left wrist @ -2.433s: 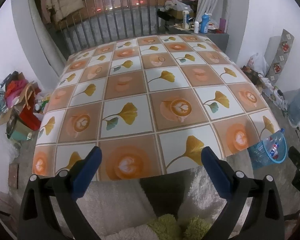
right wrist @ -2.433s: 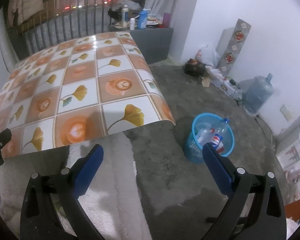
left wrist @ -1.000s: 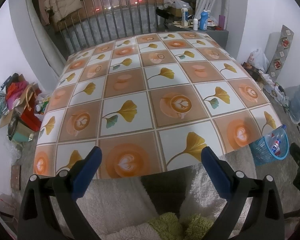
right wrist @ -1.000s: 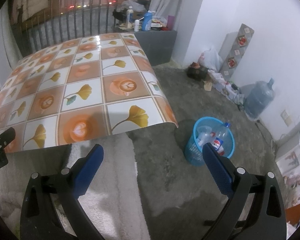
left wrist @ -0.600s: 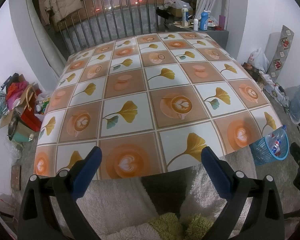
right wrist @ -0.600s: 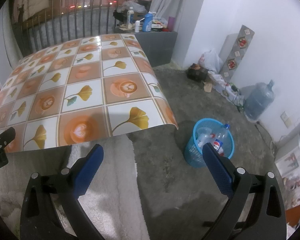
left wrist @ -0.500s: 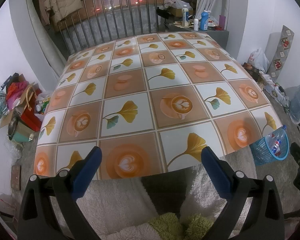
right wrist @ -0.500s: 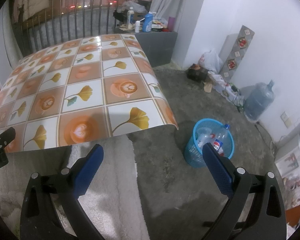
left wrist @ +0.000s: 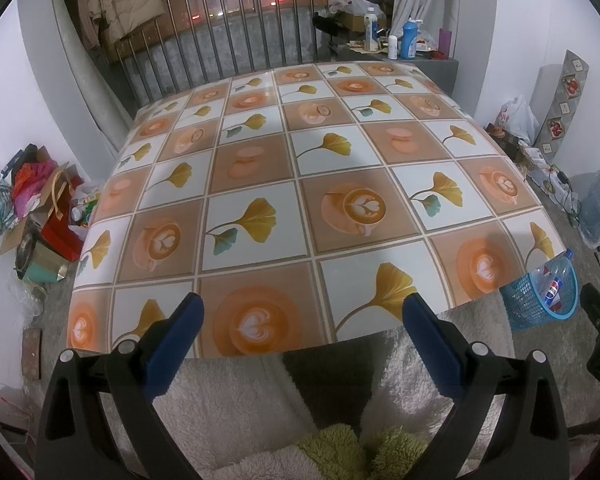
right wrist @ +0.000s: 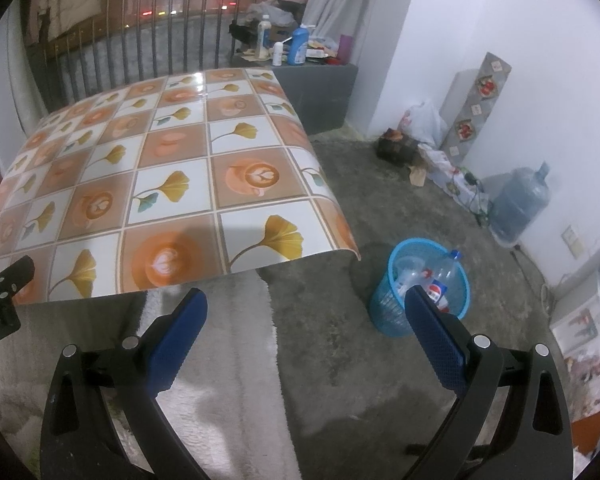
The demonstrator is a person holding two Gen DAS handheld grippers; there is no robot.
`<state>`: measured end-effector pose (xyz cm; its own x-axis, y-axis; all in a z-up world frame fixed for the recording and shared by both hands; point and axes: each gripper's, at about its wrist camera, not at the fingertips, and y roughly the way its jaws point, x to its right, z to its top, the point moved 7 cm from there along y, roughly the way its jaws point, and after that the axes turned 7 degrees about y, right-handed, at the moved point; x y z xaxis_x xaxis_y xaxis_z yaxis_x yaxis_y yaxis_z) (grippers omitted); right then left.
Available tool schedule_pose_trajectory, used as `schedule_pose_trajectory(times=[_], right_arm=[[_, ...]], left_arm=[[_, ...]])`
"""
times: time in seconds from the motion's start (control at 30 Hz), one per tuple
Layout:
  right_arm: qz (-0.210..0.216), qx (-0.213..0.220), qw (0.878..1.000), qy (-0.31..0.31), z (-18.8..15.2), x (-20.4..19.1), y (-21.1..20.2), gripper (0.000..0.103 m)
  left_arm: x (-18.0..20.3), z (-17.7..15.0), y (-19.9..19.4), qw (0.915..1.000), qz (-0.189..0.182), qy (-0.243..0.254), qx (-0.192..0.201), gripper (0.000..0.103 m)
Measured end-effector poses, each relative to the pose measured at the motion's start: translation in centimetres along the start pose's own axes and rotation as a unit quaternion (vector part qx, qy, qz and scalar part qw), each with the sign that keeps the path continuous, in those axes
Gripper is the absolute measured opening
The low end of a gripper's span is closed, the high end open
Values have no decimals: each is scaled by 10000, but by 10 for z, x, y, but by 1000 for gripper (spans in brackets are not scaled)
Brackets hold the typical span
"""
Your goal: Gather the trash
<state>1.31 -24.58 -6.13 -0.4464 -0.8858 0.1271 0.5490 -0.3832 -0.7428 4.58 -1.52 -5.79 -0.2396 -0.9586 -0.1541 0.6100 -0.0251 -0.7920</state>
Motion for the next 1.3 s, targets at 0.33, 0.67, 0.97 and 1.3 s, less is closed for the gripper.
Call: schedule_pose_trajectory(times=[0.33,0.67,0.97,1.3], right_arm=[[0,0,10000,1,0,0,2,95],[-3,6,10000,-2,0,0,3,95],[2,6,10000,0,-1,-1,4,95],[-4,10,10000,-1,-1,-2,4,95]], left_arm=[[0,-1,1,10000,-3,-10,-22,97],[-1,-5,2,10000,-7,-21,-47,97],[-1,-5,3,10000,-7,-10,-44,97],[-1,-5,3,10000,-12,-11,-42,97]])
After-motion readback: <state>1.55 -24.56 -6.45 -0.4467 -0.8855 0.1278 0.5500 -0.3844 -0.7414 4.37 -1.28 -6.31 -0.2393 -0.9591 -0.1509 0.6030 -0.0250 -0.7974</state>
